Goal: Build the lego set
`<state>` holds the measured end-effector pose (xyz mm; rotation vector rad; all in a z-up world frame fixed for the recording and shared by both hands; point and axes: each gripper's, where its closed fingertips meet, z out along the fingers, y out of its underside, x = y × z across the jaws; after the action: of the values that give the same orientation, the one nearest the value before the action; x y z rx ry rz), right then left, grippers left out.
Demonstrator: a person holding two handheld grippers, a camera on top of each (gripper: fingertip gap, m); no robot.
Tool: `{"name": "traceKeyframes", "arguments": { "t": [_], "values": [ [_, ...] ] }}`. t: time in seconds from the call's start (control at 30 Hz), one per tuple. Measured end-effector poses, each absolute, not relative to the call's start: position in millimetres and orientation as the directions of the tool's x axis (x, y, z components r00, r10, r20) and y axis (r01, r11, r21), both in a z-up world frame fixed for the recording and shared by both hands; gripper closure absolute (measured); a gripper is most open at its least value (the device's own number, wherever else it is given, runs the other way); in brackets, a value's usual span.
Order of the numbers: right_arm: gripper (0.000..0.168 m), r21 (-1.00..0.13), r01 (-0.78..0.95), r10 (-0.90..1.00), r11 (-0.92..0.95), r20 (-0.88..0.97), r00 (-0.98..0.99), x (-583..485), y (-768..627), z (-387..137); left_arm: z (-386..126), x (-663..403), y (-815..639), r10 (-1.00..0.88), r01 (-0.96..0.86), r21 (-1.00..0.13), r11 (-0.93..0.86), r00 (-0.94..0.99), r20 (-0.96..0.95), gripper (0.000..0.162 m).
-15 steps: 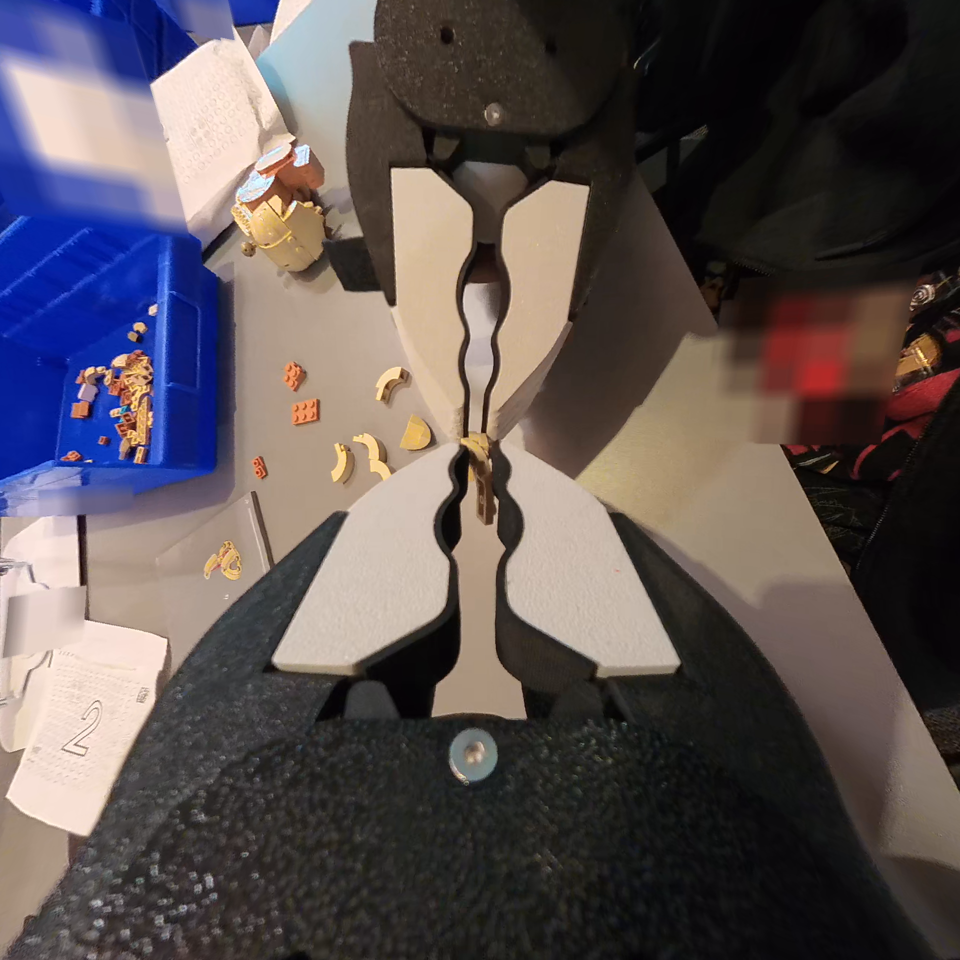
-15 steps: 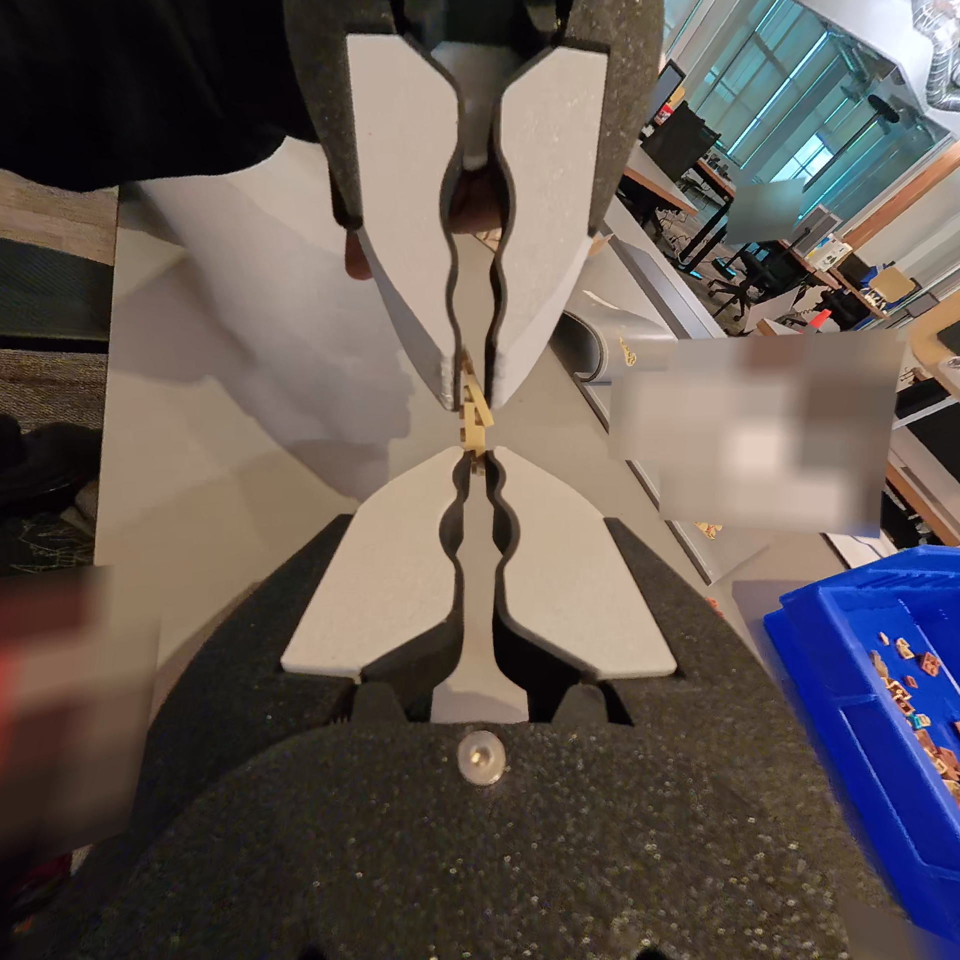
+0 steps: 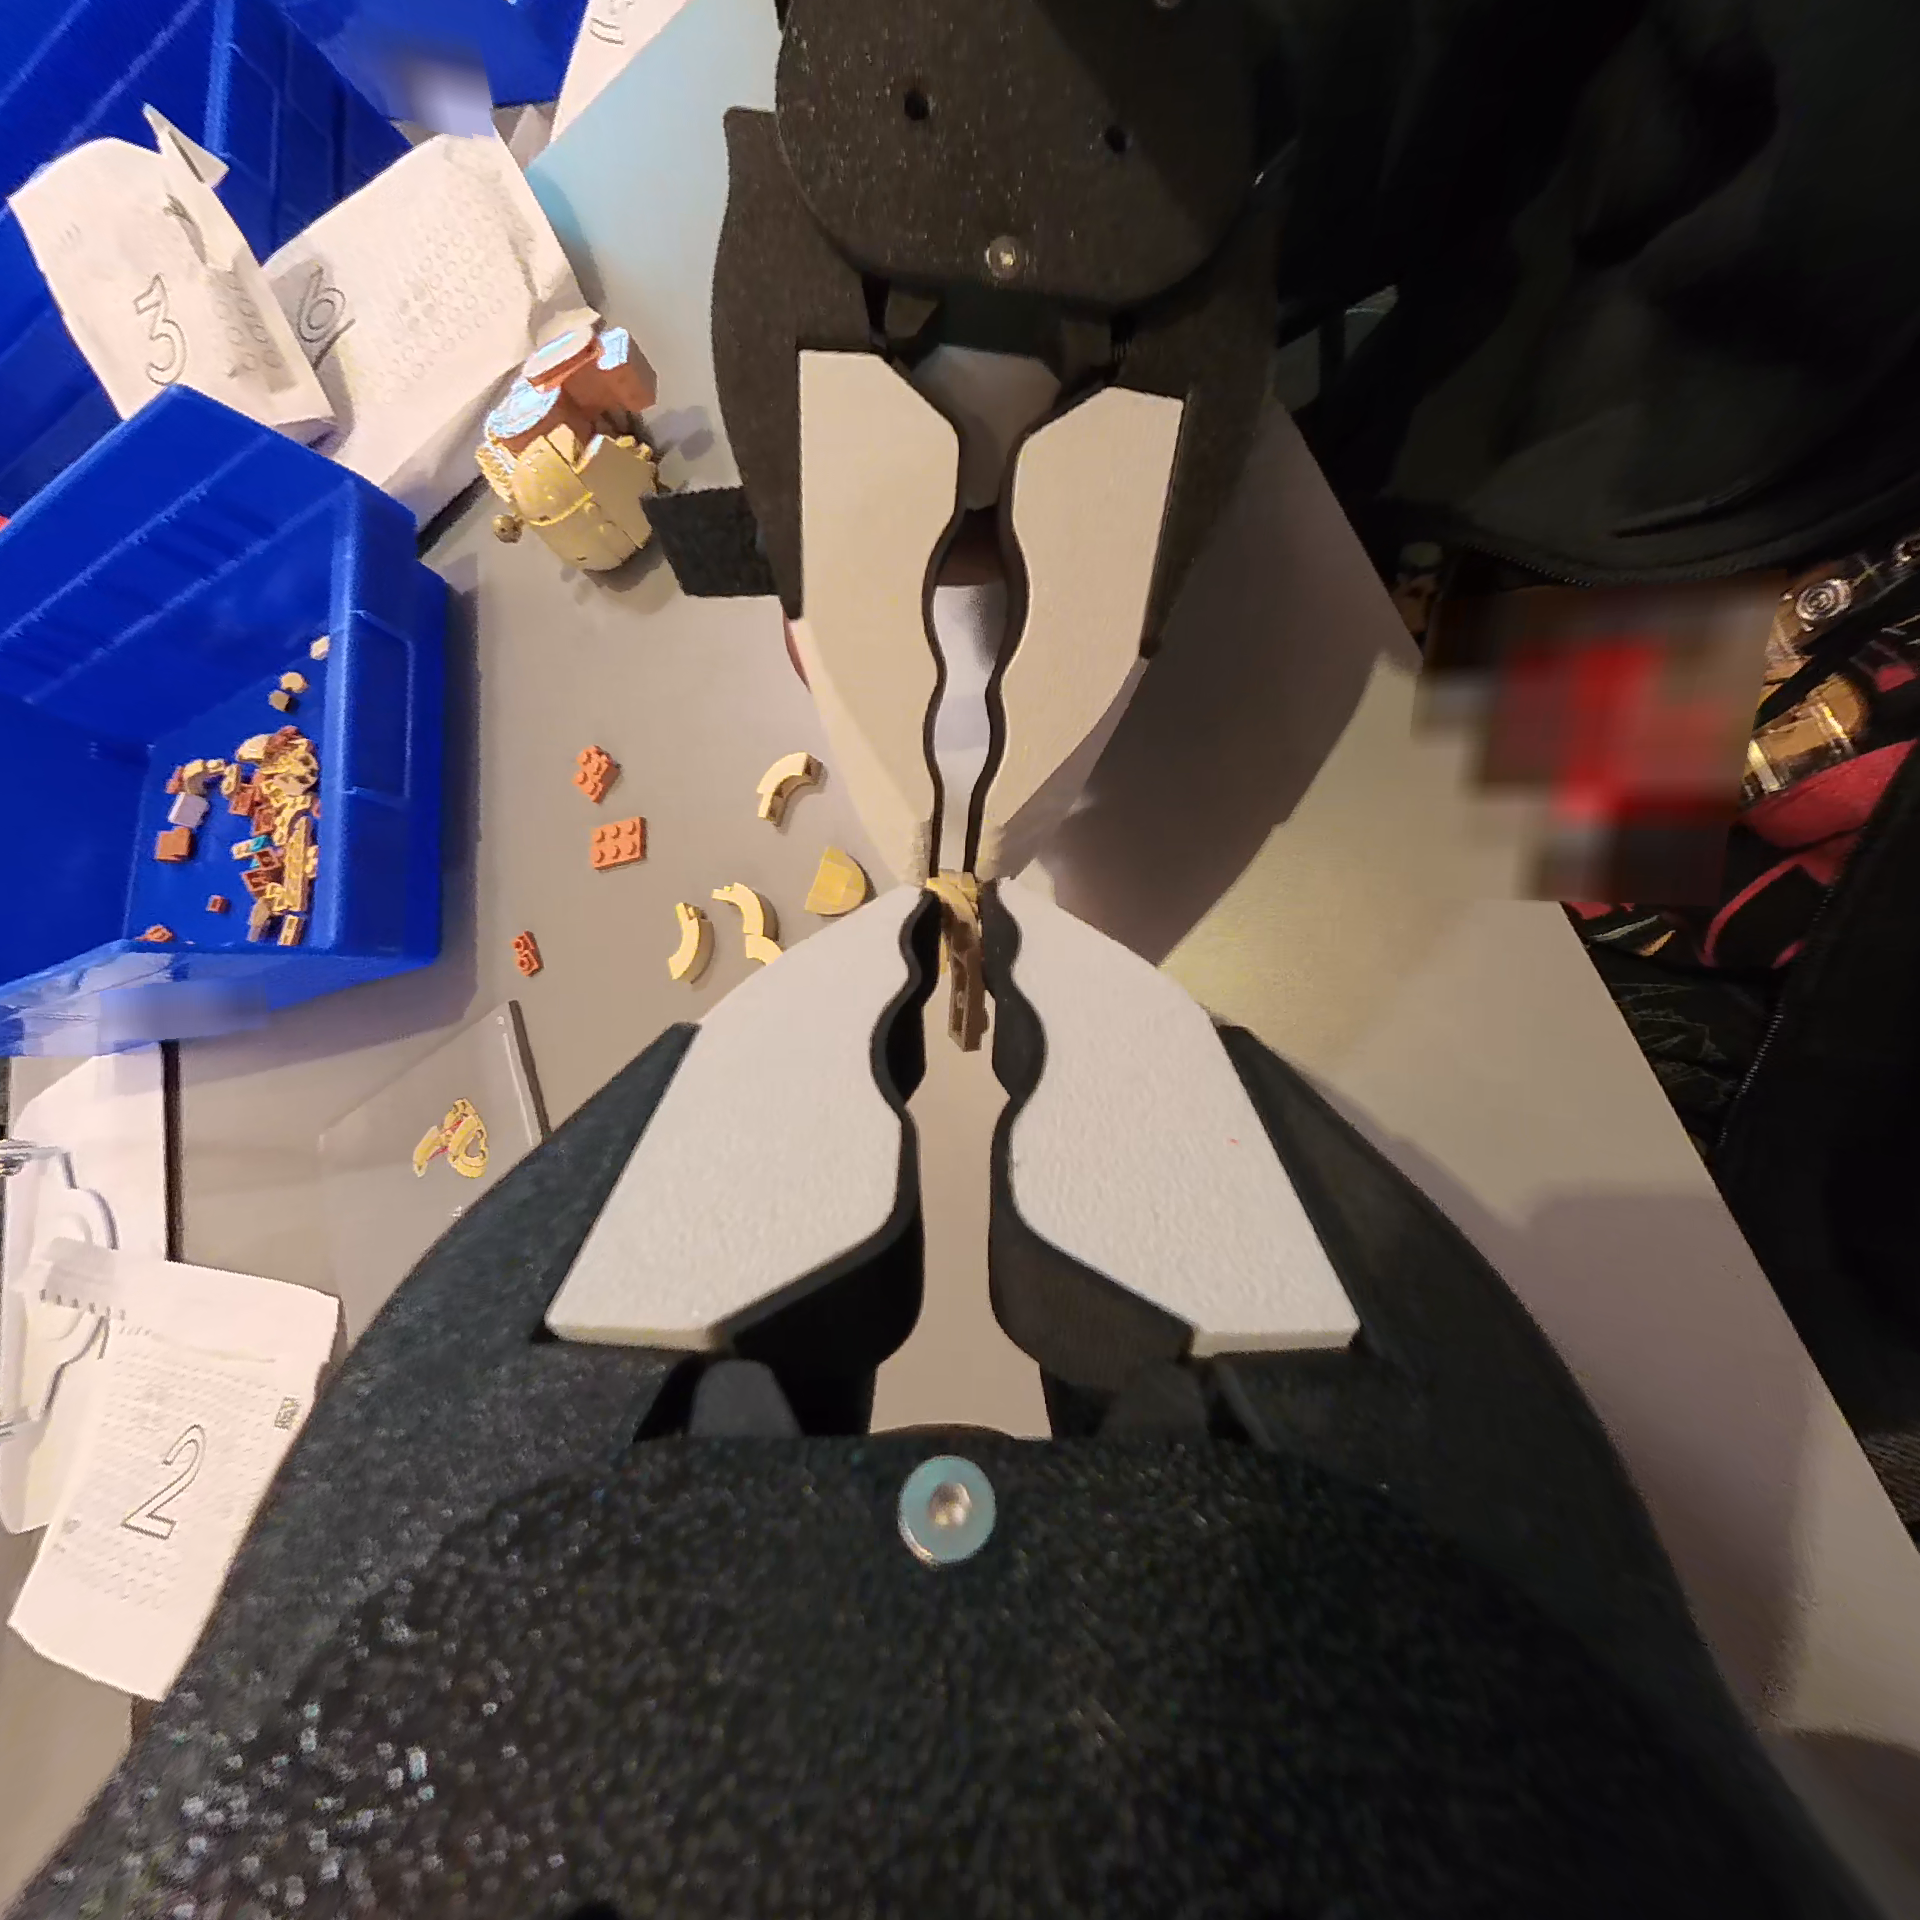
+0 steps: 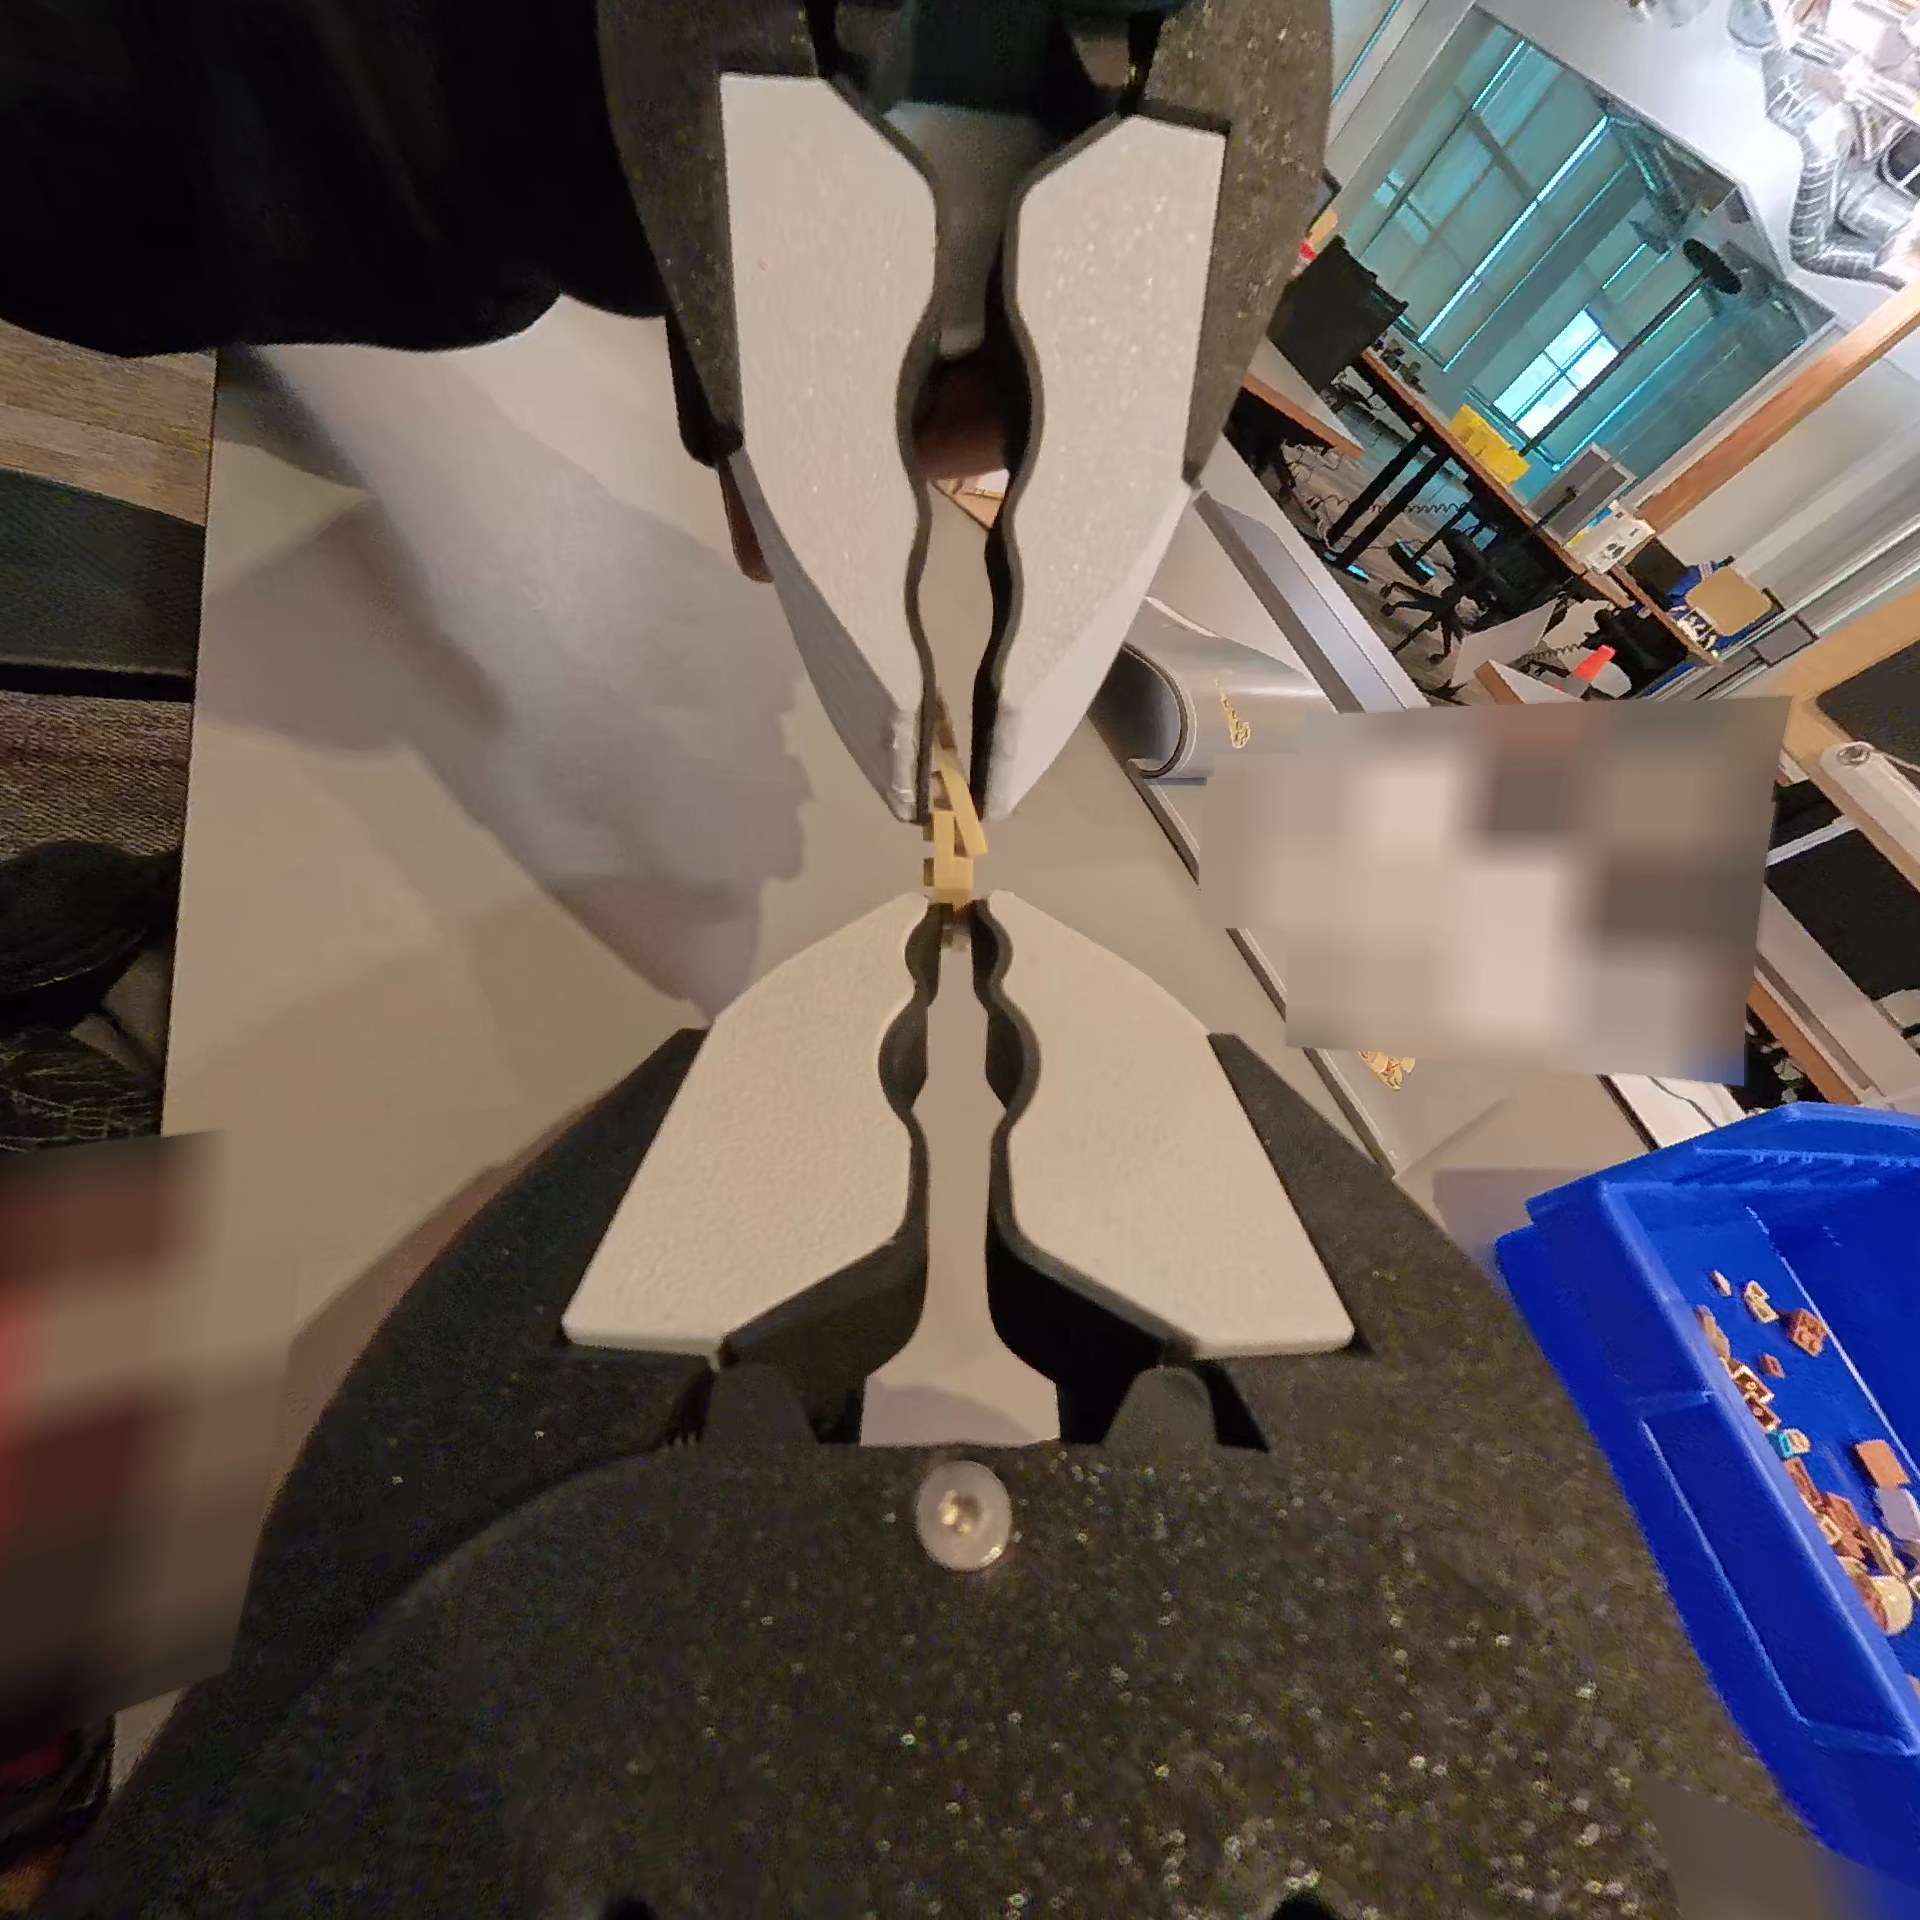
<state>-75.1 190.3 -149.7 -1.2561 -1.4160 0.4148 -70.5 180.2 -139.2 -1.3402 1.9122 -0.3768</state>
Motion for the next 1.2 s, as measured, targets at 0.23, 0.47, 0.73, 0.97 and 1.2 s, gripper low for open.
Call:
{"name": "traceKeyframes", "arguments": {
  "t": [0.23, 0.47, 0.73, 0.97, 1.2],
  "values": [
    [0.162, -0.834, 0.438, 0.857, 0.334, 0.462, 0.227, -74.5, 193.1, -151.0, -140.3, -70.3, 182.5, -0.909, -0.648, -0.660, 0.379, -0.125, -0.398, 0.155],
    [0.155, -0.853, 0.427, 0.877, 0.301, 0.423, 0.226, -73.7, 194.5, -152.2, -142.2, -70.4, 181.6, -0.939, -0.605, -0.731, 0.316, -0.092, -0.330, 0.155],
    [0.151, -0.874, 0.396, 0.901, 0.280, 0.382, 0.204, -72.3, 192.1, -150.0, -141.0, -69.3, 178.8, -0.971, -0.531, -0.815, 0.231, -0.071, -0.229, 0.155],
    [0.139, -0.870, 0.419, 0.928, 0.261, 0.345, 0.138, -72.5, 186.6, -158.4, -145.5, -66.7, 178.2, -0.979, -0.507, -0.838, 0.200, -0.072, -0.190, 0.155],
    [0.144, -0.882, 0.366, 0.914, 0.295, 0.372, 0.160, -73.5, 185.0, -148.4, -144.9, -60.6, 176.1, -0.984, -0.461, -0.869, 0.180, -0.076, -0.164, 0.155]
  ]
}}
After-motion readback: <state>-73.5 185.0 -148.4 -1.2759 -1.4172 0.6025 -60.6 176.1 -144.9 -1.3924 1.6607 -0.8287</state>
